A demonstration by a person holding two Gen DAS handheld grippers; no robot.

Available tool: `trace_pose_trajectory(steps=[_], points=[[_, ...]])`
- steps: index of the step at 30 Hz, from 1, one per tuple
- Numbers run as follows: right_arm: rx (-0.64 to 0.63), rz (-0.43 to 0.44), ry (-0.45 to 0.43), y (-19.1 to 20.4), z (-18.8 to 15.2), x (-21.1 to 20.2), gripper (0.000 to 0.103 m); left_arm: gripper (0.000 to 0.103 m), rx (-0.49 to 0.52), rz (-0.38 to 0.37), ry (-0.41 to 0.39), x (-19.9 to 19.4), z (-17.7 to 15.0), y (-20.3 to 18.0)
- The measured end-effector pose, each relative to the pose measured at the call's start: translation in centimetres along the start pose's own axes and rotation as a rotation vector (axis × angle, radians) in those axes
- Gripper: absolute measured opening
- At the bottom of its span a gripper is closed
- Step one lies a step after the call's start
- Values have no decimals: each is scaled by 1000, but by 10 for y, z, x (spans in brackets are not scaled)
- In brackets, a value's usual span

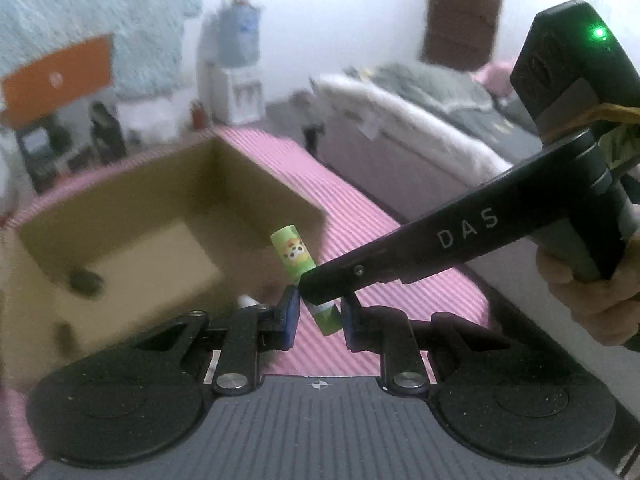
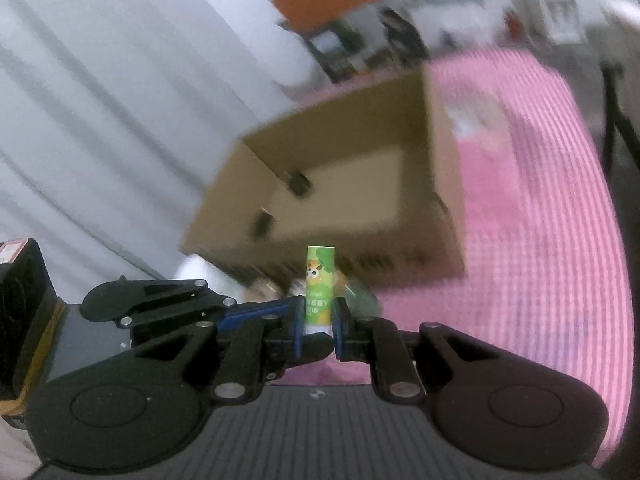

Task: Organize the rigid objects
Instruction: 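Carry the green stick into the box and open the right gripper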

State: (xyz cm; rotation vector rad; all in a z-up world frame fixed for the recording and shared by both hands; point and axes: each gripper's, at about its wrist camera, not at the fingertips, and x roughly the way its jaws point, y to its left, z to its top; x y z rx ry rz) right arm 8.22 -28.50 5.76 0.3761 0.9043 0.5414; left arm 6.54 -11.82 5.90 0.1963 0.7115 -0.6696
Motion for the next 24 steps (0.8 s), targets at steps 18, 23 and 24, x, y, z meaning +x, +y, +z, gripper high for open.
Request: trace_pose_trajectory(steps=[18,23,24], points=[[-76,149,247,32,147,192,16,21,-204,227,186,56,32,160],[-71,145,335,29,155,240,16,21,-221,289,268,73,27,180],[-73,144,351,28,156,248,15,21,-209,308,282,76,26,179]])
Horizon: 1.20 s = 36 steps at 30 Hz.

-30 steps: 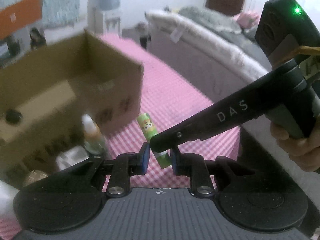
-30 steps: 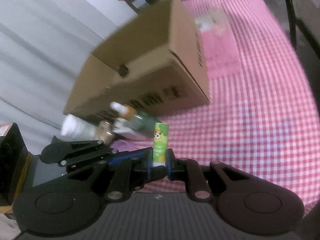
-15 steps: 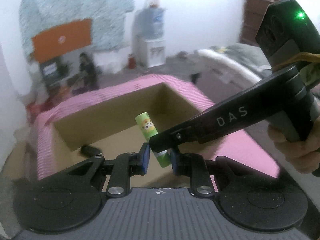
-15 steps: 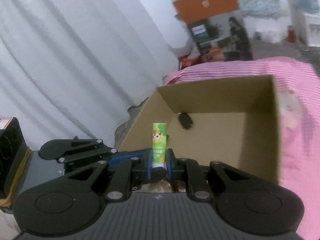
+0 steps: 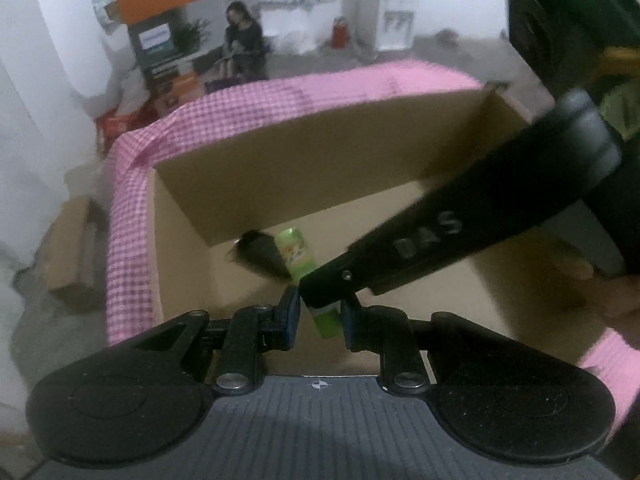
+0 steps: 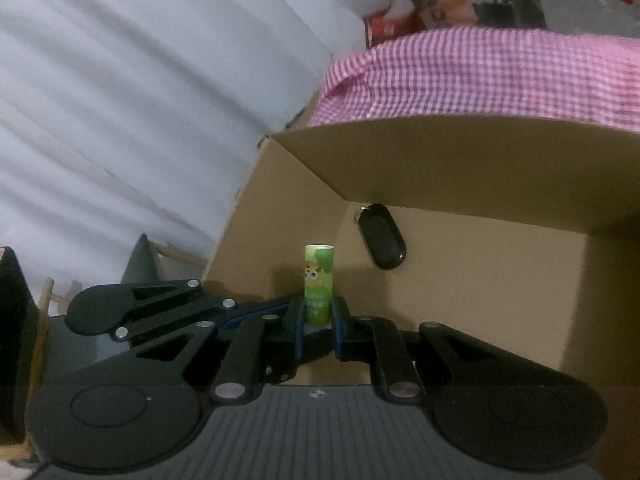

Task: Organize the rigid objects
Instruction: 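Carry the green stick into the box and open the right gripper, then return the right gripper and close it on the green dropper bottle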

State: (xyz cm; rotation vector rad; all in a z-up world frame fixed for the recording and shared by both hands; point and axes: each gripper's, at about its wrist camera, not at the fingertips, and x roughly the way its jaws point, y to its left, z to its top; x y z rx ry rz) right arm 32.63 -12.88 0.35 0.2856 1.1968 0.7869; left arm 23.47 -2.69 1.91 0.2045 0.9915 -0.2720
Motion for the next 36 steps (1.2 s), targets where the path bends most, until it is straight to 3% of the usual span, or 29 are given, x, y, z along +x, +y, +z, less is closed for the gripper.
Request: trace_pose_trajectory(steps=[4,9,13,17,20,21,22,24,31,36], points=[[8,-15,54,-5,5,26,16,25,-4,22,24,6,-3,0],[9,-34,64,-5,4,28,17,29,-26,2,3,-4,-5,3],[2,-34,16,1,-1,4,17,32,-23,0,-53,-26,-7,0],[-47,-47,-73,19,-17,-38,18,43,-24,-27,-141,-58,-13,-5],[-77,-43,-149,35,-40,-77,23,55,-18,-65,-219,-88,-26,-14],[-92,-40,-175,40,-49,-90,30,58,-17,-82,-242,-97,-31,-16],[-103,-44,-205,45,-60,-104,45,61,-15,-102,-262,-106,-36,-20],[-120,-44,-275,52,-85,-131,65,66,-4,-142,-292,-117,-48,-29],[-96,-52,-444,54,-173,-182,66,69,64,-269,-313,-115,-90,-72],[-20,-125,-505,32,-223,-180,64,69,145,-300,-260,-85,-106,-107]])
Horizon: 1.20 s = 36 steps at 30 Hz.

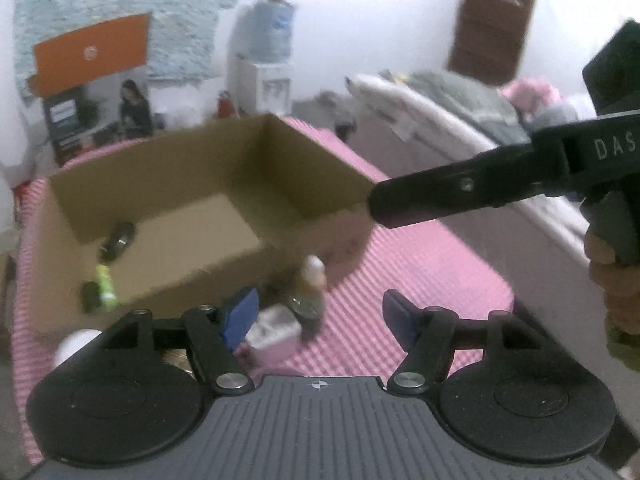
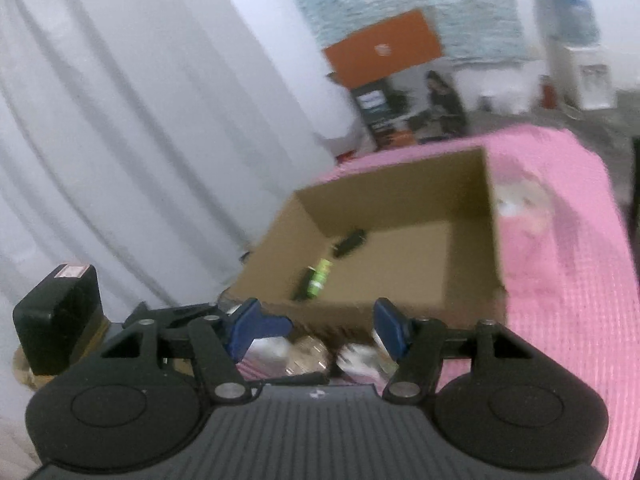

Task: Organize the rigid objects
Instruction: 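Return the right gripper and close it on the green dropper bottle, then lift the dropper bottle with the right gripper over the box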

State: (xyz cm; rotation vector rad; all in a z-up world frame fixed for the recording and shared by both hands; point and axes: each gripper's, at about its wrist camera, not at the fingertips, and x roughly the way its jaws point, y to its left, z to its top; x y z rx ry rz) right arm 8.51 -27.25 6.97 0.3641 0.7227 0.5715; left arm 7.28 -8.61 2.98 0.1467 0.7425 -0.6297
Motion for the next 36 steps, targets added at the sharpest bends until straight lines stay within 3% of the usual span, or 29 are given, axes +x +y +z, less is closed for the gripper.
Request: trace_pose_trajectory(steps=[3,9,20,23,36], points=[[32,-51,-3,-16,-18,5,58,68,65,32,15,20,-9,-14],[10,-118,27,-32,-30,34,51,55,138,95,36,52,-13,-24],[-33,-81,104,-41,-28,71,33,32,142,151,36,70,-11,-23],[-47,-79,111,-39,-28,75,28,31,146,143,30,72,-11,-23],[-65,-103,112,-41,-26,74,29,32,177,156,23,80,-13,-29]])
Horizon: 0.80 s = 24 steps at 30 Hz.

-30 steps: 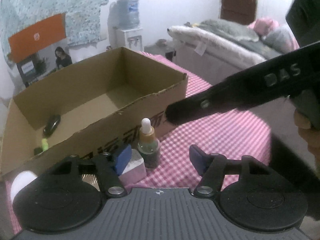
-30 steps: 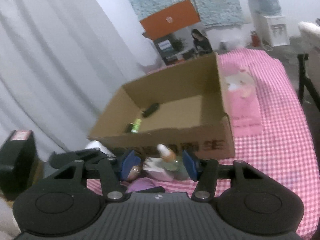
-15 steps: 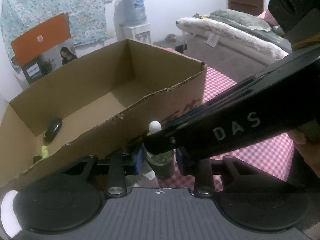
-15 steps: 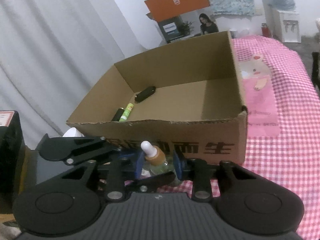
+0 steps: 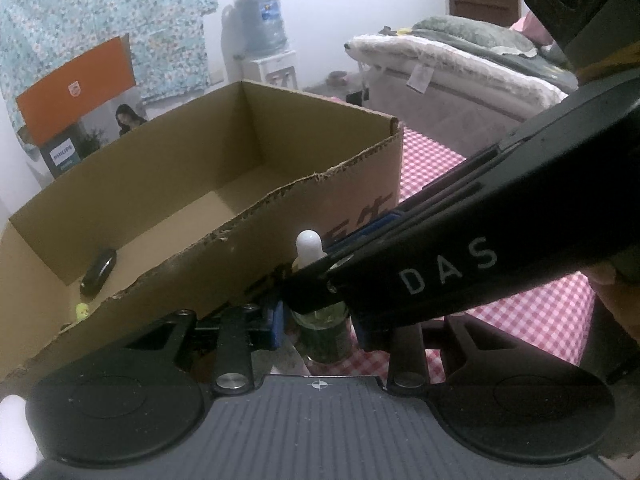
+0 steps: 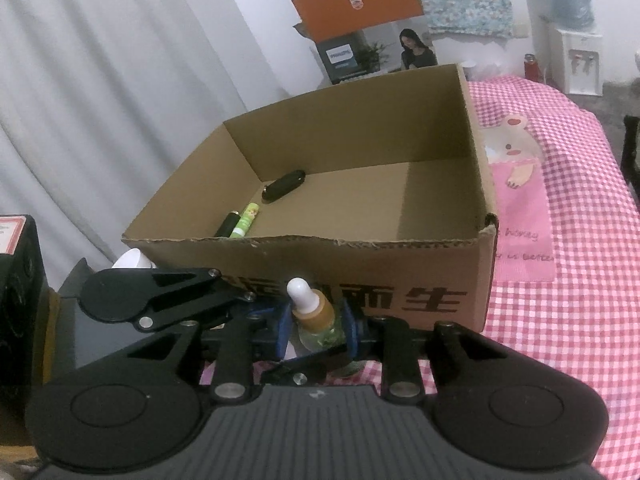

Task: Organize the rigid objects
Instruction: 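Lift the dropper bottle with the right gripper over the box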

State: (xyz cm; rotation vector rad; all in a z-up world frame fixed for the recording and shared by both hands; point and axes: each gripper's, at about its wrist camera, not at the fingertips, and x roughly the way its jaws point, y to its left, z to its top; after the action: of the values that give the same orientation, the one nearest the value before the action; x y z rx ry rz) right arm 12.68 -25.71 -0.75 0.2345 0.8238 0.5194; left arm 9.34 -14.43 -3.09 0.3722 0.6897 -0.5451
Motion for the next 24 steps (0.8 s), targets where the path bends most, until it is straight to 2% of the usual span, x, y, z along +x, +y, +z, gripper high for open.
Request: trace_pose_trajectory(steps=[2,4,11,18,21,24], points=[[6,1,2,0,1,-1,29,31,2,2,-2,0,0,-2],[7,-1,-1,0,0,-3,24,31,5,-2,-3,-1,0,-3],[-4,-30,6,8,-4,-16,24,31,6,-22,-19,-16,-1,-11],[-98,-49,-59,45,7,-65,24,31,16,-12,-129,-71,15,-7],[-167,-44,-105,66,22,-86,24,31,17,21,-191,-98,28,3],[-233,-14,-147,86,46,-98,24,31,-5,46,-221,-113,43,23]])
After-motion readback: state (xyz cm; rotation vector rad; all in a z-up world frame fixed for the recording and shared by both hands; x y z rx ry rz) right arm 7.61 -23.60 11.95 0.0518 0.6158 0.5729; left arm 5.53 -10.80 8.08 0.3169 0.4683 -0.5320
